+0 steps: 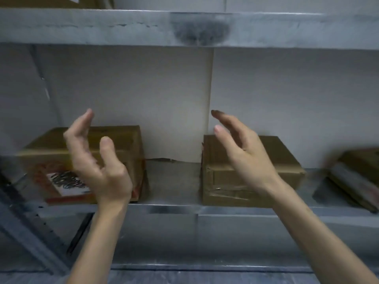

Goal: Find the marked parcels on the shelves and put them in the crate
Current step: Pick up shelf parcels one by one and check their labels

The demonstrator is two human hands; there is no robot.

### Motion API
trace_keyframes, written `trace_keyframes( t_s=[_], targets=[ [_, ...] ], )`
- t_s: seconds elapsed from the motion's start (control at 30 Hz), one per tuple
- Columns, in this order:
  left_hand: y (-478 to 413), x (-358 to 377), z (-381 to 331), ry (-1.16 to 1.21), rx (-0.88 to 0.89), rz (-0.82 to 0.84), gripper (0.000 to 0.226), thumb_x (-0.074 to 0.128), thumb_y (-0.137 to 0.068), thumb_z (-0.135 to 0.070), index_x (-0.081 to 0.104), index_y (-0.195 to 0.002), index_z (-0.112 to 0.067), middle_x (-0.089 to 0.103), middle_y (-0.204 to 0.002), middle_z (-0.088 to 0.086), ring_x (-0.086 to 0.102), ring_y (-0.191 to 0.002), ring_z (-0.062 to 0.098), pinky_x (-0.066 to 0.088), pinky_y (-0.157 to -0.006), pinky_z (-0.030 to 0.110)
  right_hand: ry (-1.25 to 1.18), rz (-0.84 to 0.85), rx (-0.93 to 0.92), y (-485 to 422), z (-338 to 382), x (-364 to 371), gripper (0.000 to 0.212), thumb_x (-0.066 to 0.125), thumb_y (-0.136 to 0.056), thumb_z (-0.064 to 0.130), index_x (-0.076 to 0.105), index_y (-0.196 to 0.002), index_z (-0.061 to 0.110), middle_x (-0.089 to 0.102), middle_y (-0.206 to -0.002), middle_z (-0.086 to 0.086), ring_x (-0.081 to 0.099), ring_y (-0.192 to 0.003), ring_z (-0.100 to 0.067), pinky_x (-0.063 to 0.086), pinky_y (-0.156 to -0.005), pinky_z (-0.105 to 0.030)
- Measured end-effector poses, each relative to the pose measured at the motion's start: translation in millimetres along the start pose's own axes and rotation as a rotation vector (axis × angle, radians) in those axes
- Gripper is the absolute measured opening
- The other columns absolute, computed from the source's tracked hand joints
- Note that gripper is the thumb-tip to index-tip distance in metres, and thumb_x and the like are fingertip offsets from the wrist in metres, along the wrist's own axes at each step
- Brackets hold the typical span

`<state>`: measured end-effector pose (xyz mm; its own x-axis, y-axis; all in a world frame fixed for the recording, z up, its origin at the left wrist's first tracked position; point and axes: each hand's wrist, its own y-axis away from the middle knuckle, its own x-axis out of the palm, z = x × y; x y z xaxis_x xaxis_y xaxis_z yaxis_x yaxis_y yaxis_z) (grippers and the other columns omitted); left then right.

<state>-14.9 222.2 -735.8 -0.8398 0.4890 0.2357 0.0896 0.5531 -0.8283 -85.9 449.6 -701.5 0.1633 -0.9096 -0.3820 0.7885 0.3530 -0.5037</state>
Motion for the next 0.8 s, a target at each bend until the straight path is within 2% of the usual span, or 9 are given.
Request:
trace_keyframes(
  t_s=[0.13, 0.17, 0.2, 0.27, 0.37, 0.57, 0.67, 0.73, 0.8],
  targets=[
    [10.9, 52.1, -30.9, 0.139, -0.113, 0.134, 0.039, 0.045, -0.092, 0.001, 0.051, -0.131, 0.006, 0.058, -0.132, 0.019, 0.055, -0.128, 0.026, 0.042, -0.111, 0.044, 0.066, -0.136, 0.102, -1.9, -7.2, -65.4, 0.039, 0.045, -0.105, 0.038, 0.055, -0.141, 0.027, 0.056, -0.137, 0.019, 0.047, -0.126, 0.01, 0.032, -0.099, 0.0],
    [14.6, 62.3, -37.1, 0.174, -0.183, 0.158, 0.038, 0.045, -0.093, 0.0, 0.052, -0.13, 0.004, 0.06, -0.131, 0.016, 0.056, -0.127, 0.023, 0.043, -0.11, 0.039, 0.054, -0.166, 0.142, -1.8, -12.8, -78.6, 0.038, 0.044, -0.105, 0.035, 0.056, -0.14, 0.025, 0.057, -0.135, 0.018, 0.047, -0.123, 0.01, 0.032, -0.098, 0.001],
    [18.9, 73.1, -41.9, 0.22, -0.271, 0.175, 0.036, 0.045, -0.094, -0.003, 0.053, -0.129, 0.002, 0.061, -0.13, 0.014, 0.058, -0.125, 0.02, 0.044, -0.108, 0.033, 0.035, -0.189, 0.184, -0.2, -19.4, -92.3, 0.038, 0.042, -0.106, 0.034, 0.056, -0.14, 0.024, 0.057, -0.135, 0.017, 0.047, -0.124, 0.009, 0.032, -0.103, -0.003],
    [28.7, 90.0, -44.0, 0.295, -0.469, 0.22, 0.036, 0.046, -0.095, -0.01, 0.056, -0.128, -0.007, 0.063, -0.128, 0.009, 0.06, -0.122, 0.014, 0.045, -0.103, 0.022, -0.012, -0.217, 0.279, 5.4, -36.8, -113.5, 0.037, 0.038, -0.107, 0.035, 0.055, -0.139, 0.029, 0.055, -0.139, 0.015, 0.046, -0.131, 0.002, 0.033, -0.114, -0.022],
    [51.7, 103.4, -31.5, 0.316, -0.69, 0.304, 0.035, 0.045, -0.098, -0.017, 0.059, -0.13, -0.013, 0.063, -0.131, 0.005, 0.059, -0.121, 0.007, 0.044, -0.102, 0.017, -0.103, -0.257, 0.429, 21.4, -64.7, -132.7, 0.037, 0.035, -0.106, 0.042, 0.055, -0.136, 0.035, 0.054, -0.14, 0.013, 0.049, -0.132, -0.009, 0.039, -0.111, -0.036],
    [92.8, 106.6, -12.0, 0.145, -0.926, 0.452, 0.034, 0.038, -0.106, -0.024, 0.059, -0.132, -0.029, 0.058, -0.139, -0.002, 0.054, -0.126, 0.014, 0.039, -0.113, 0.038, -0.29, -0.246, 0.665, 48.3, -106.6, -133.1, 0.04, 0.034, -0.107, 0.038, 0.051, -0.142, 0.028, 0.056, -0.136, 0.005, 0.056, -0.114, -0.013, 0.043, -0.093, -0.033],
    [103.8, 104.3, -10.1, 0.136, -1.081, 0.586, 0.038, 0.035, -0.107, -0.031, 0.056, -0.138, -0.027, 0.059, -0.136, 0.001, 0.055, -0.123, 0.018, 0.044, -0.1, 0.033, -0.328, -0.214, 0.735, 55.6, -120.5, -123.2, 0.038, 0.035, -0.106, 0.039, 0.061, -0.131, 0.026, 0.068, -0.124, 0.002, 0.063, -0.11, -0.016, 0.05, -0.091, -0.035],
    [111.3, 104.8, -14.9, 0.15, -1.166, 0.659, 0.036, 0.034, -0.107, -0.033, 0.062, -0.128, -0.025, 0.068, -0.12, 0.0, 0.061, -0.108, 0.015, 0.047, -0.087, 0.028, -0.316, -0.208, 0.751, 59.2, -125.0, -117.3, 0.038, 0.035, -0.106, 0.039, 0.065, -0.125, 0.026, 0.072, -0.117, 0.002, 0.065, -0.109, -0.017, 0.052, -0.086, -0.032],
    [118.4, 105.7, -16.3, 0.132, -1.181, 0.682, 0.034, 0.033, -0.107, -0.035, 0.065, -0.113, -0.027, 0.072, -0.107, -0.004, 0.064, -0.098, 0.011, 0.049, -0.084, 0.028, -0.296, -0.198, 0.741, 60.4, -126.5, -114.3, 0.036, 0.037, -0.105, 0.041, 0.065, -0.124, 0.029, 0.073, -0.117, 0.005, 0.065, -0.111, -0.015, 0.051, -0.085, -0.031]
  ],
)
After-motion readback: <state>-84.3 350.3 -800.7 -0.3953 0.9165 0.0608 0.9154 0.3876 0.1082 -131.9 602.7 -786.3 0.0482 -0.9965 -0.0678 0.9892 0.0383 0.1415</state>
